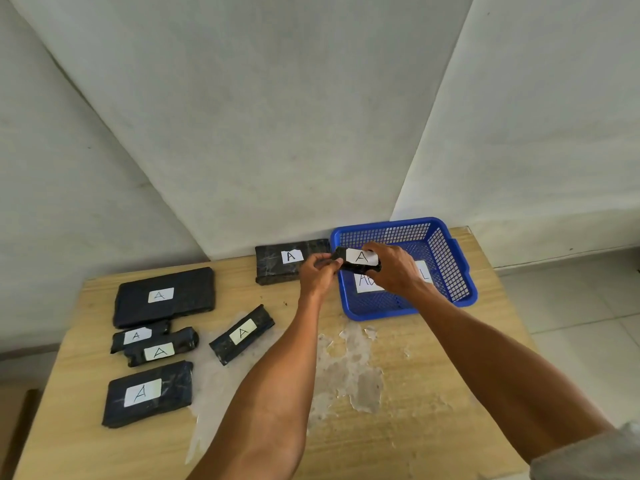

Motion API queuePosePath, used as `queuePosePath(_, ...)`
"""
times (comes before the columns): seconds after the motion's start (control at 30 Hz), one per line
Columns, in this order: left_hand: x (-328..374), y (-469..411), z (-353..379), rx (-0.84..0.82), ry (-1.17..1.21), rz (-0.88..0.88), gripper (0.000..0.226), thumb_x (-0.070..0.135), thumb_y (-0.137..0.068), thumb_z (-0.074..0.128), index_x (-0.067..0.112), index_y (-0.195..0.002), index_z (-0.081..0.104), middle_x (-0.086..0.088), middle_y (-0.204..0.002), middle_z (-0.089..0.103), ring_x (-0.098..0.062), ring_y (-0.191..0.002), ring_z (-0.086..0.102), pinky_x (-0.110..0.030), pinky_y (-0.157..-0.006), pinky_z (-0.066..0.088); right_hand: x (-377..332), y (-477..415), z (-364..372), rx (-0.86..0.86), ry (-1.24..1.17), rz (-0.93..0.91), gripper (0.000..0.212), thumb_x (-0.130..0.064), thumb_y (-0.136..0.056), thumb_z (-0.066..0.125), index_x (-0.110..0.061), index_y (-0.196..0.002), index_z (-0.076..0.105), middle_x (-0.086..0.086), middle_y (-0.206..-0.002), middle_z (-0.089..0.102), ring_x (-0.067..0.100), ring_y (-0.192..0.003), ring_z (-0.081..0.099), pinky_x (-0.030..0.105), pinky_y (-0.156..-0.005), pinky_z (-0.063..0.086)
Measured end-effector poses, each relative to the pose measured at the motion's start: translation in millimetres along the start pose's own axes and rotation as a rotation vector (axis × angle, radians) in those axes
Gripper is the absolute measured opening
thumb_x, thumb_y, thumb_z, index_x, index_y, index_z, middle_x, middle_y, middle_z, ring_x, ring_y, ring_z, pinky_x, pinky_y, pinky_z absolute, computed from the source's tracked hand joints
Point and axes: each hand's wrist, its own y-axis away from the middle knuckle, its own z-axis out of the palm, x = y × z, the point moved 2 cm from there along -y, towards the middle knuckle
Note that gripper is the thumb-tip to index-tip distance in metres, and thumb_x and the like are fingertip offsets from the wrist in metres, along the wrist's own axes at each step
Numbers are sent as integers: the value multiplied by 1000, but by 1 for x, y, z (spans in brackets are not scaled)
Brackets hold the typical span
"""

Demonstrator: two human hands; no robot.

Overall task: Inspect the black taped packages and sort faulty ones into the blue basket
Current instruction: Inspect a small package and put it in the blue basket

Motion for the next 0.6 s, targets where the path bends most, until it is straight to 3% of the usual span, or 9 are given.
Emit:
queuePosePath(0.1,-7,-2,-7,47,-286,66,13,11,-91,67,9,-104,66,-4,-100,70,-17,-93,65,-14,-68,46,15,-5,5,-11,-11,47,49,-20,-80,78,-23,-126,61,7,-109,73,31,-89,68,40,-73,55)
queuePosePath(0.2,-24,-8,-12,30,-537,60,20,9,-94,57,11,-113,64,-5,-120,67,-21,-110,62,-21,-83,42,27,-10,9,-24,-26,79,49,-18,-80,77,-20,-126,62,8,-112,73,32,-92,67,39,-72,54)
queuePosePath(0.3,-41,-15,-16,-52,-806,4,33,8,-95,53,11,-128,58,-8,-134,58,-24,-122,56,-25,-89,40,34,-14,13,-39,-10,96,51,-14,-80,75,-18,-128,61,7,-119,71,33,-98,67,39,-74,53)
queuePosePath(0.47,-64,-32,-19,-150,-1125,-48,55,5,-92,51,17,-145,43,-12,-143,45,-30,-128,50,-41,-100,49,55,-27,20,-51,35,153,54,-5,-81,70,-15,-133,58,8,-127,66,35,-108,64,35,-73,46)
queuePosePath(0.6,-79,-39,-17,-191,-1279,1,55,18,-98,55,18,-150,36,-12,-152,34,-30,-145,28,-47,-111,40,69,-42,29,-83,68,154,54,-5,-82,70,-14,-134,56,10,-127,61,35,-108,62,40,-76,50)
